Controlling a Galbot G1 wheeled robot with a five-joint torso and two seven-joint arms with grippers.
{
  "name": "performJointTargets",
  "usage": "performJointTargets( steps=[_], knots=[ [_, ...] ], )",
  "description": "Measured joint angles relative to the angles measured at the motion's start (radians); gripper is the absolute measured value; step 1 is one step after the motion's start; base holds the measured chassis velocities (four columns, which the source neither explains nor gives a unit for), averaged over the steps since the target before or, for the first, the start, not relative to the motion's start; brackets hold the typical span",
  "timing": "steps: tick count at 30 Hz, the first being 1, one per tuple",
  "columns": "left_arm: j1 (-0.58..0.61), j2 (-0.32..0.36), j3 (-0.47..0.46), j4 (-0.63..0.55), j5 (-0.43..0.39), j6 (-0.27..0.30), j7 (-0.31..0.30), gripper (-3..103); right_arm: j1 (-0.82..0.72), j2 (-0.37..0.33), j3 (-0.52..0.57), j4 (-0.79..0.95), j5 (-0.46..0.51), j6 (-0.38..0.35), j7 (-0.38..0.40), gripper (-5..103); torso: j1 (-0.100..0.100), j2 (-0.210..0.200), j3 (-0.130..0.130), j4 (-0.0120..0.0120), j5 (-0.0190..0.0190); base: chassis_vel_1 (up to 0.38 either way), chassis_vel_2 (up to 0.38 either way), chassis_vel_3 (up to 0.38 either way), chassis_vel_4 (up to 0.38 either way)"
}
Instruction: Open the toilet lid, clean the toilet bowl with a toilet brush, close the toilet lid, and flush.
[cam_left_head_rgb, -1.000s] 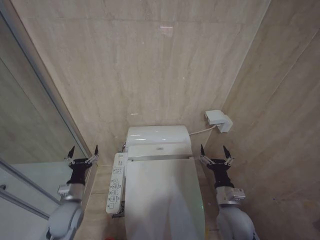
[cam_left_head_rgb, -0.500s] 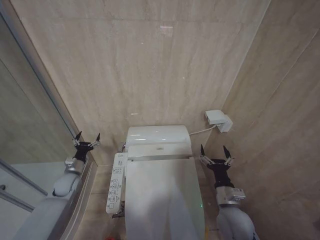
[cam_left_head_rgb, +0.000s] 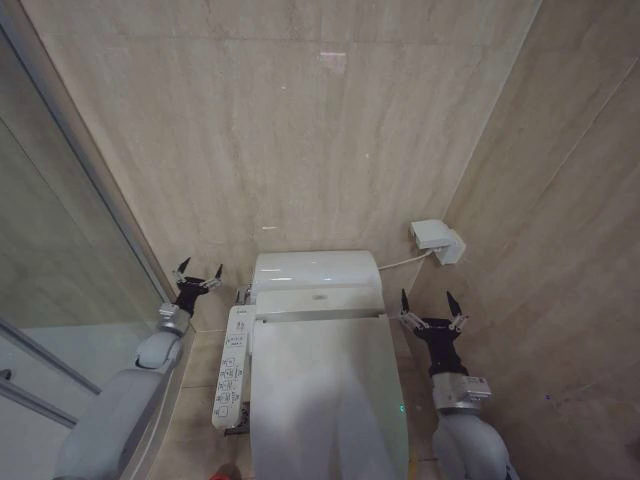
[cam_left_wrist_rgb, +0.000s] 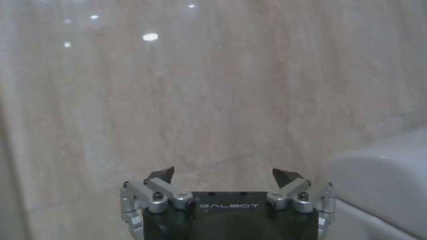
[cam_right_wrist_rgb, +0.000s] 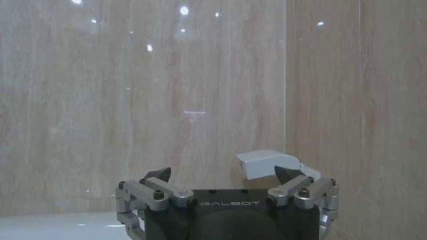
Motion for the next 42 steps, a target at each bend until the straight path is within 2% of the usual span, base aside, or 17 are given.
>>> performJointTargets(
  steps=[5,6,8,10,12,13,19,20,27,28,42],
  knots=[
    [-0.008,-0.006,0.010,0.032,0.047,-0.021,0.024,102,0.000,0.000,0.000,0.000,0.000,0.000,0.000,100,0.000,0.000,0.000,0.0002,0.0000,0.000,0.000,0.000,0.000],
    [-0.004,-0.008,0.010,0.037,0.073,-0.025,0.025,78,0.000,0.000,0.000,0.000,0.000,0.000,0.000,100,0.000,0.000,0.000,0.0001,0.0001,0.000,0.000,0.000,0.000],
    [-0.002,-0.009,0.008,0.038,0.086,-0.027,0.024,78,0.000,0.000,0.000,0.000,0.000,0.000,0.000,100,0.000,0.000,0.000,0.0001,0.0001,0.000,0.000,0.000,0.000],
    [0.011,-0.013,-0.005,0.046,0.150,-0.036,0.022,78,0.000,0.000,0.000,0.000,0.000,0.000,0.000,100,0.000,0.000,0.000,0.0003,0.0000,0.000,0.000,0.000,0.000],
    [0.015,-0.015,-0.011,0.051,0.171,-0.041,0.022,78,0.000,0.000,0.000,0.000,0.000,0.000,0.000,100,0.000,0.000,0.000,0.0003,0.0001,0.000,0.000,0.000,0.000],
    [0.018,-0.017,-0.015,0.056,0.187,-0.046,0.022,51,0.000,0.000,0.000,0.000,0.000,0.000,0.000,100,0.000,0.000,0.000,0.0002,0.0000,0.000,0.000,0.000,0.000],
    [0.034,-0.019,-0.025,0.062,0.216,-0.054,0.033,51,0.000,0.000,0.000,0.000,0.000,0.000,0.000,100,0.000,0.000,0.000,0.0002,0.0000,0.000,0.000,0.000,0.000],
    [0.039,-0.022,-0.028,0.063,0.223,-0.058,0.037,24,0.000,0.000,0.000,0.000,0.000,0.000,0.000,100,0.000,0.000,0.000,0.0002,0.0000,0.000,0.000,0.000,0.000],
    [0.068,-0.035,-0.027,0.056,0.254,-0.075,0.055,24,0.000,0.000,0.000,0.000,0.000,0.000,0.000,100,0.000,0.000,0.000,0.0001,0.0000,0.000,0.000,0.000,0.000],
    [0.072,-0.035,-0.025,0.052,0.259,-0.077,0.057,1,0.000,0.000,0.000,0.000,0.000,0.000,0.000,100,0.000,0.000,0.000,0.0001,0.0000,0.000,0.000,0.000,0.000],
    [0.099,-0.029,-0.024,0.014,0.290,-0.096,0.075,0,0.000,0.000,0.000,0.000,0.000,0.000,0.000,100,0.000,0.000,0.000,0.0001,0.0000,0.000,0.000,0.000,0.000]
  ],
)
